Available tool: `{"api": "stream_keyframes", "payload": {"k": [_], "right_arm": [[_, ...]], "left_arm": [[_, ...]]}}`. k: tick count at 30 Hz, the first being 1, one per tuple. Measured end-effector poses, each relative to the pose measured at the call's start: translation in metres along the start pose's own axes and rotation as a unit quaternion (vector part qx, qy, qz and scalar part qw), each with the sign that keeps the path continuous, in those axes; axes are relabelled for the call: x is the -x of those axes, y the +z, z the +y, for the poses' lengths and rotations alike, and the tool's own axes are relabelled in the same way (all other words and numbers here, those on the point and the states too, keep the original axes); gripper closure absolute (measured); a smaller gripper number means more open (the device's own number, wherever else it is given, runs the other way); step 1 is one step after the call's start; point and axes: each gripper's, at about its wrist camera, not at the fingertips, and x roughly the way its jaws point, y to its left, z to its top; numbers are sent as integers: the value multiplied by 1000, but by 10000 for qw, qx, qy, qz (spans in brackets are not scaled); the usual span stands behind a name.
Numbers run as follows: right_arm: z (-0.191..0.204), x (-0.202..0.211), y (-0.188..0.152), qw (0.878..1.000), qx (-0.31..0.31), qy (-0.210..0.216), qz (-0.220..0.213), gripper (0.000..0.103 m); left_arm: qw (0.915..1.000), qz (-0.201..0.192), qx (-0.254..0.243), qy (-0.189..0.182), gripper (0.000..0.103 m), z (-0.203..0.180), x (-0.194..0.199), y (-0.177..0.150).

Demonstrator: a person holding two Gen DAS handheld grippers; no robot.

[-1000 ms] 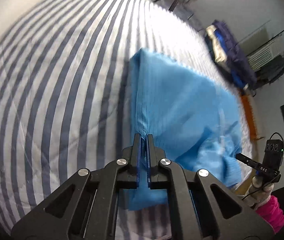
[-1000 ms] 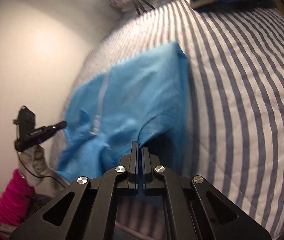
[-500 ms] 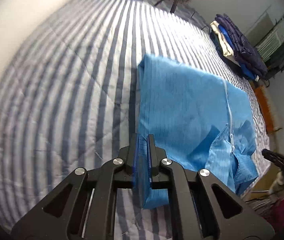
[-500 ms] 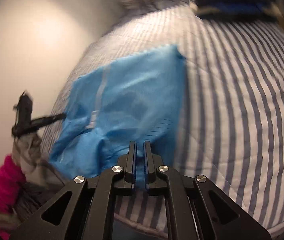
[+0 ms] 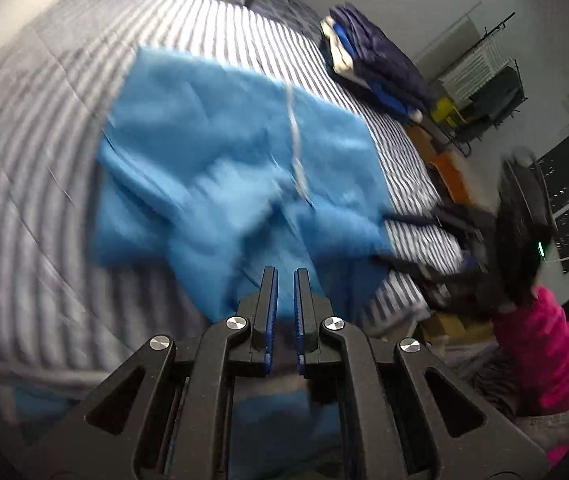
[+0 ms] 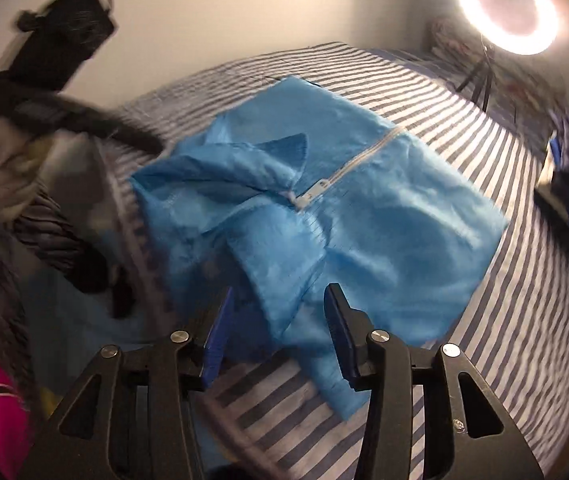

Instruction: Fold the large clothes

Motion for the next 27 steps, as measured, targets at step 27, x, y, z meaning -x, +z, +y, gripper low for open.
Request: {"api": "stream_keyframes", "payload": {"k": [27], "right_arm": [[-127,-24,-28,9075,-3458,2379,-167,98]], "left_arm": [[9965,-185,294,-766,103,-45,-85,3]]}}
